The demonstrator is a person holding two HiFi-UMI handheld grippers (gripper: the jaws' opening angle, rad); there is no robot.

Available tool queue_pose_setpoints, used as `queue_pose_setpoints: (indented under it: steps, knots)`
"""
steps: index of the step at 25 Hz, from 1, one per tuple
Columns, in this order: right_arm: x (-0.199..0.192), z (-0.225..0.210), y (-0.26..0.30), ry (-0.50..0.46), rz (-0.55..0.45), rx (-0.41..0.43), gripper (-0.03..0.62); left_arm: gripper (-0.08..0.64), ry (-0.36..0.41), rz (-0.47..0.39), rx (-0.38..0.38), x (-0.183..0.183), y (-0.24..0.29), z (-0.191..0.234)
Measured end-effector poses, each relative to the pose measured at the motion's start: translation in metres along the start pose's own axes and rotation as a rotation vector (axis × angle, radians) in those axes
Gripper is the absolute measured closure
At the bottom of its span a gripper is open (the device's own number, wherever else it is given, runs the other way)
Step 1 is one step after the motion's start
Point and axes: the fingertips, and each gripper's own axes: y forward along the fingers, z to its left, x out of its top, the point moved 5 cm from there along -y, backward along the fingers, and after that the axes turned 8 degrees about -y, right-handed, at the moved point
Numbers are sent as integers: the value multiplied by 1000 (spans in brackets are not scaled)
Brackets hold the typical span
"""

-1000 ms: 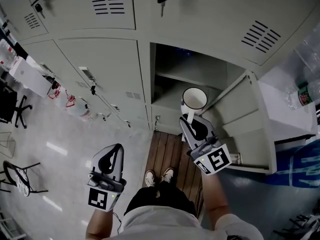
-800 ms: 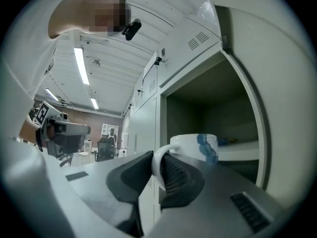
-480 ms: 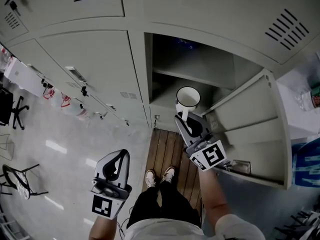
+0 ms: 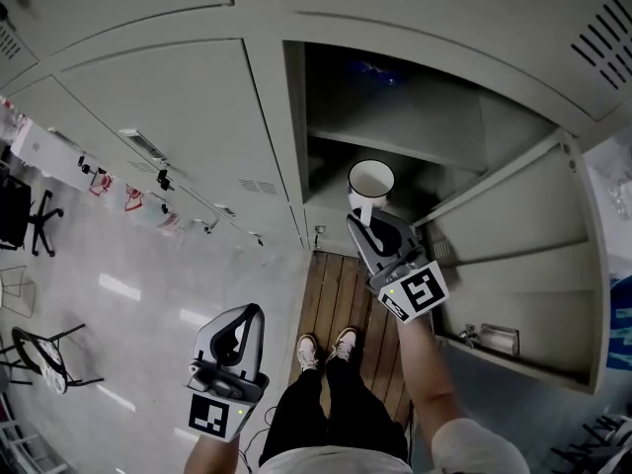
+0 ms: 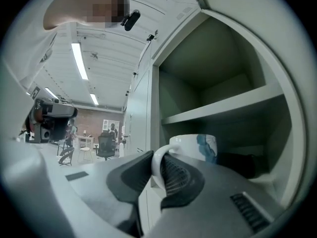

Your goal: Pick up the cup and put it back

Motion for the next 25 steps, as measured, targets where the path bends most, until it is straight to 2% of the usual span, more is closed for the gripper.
queue_pose_setpoints:
  steps: [14,20,25]
  knots:
    - [-31,-19,25,2,26,-8,541,538,3,38,13,-13,-6,3]
    - [-43,-23,26,33,52,-25,541,538,0,49,9,-16,-6,3]
    - [-45,-23,32,23,44,-7,541,538,-3,54,5,-18,-5,3]
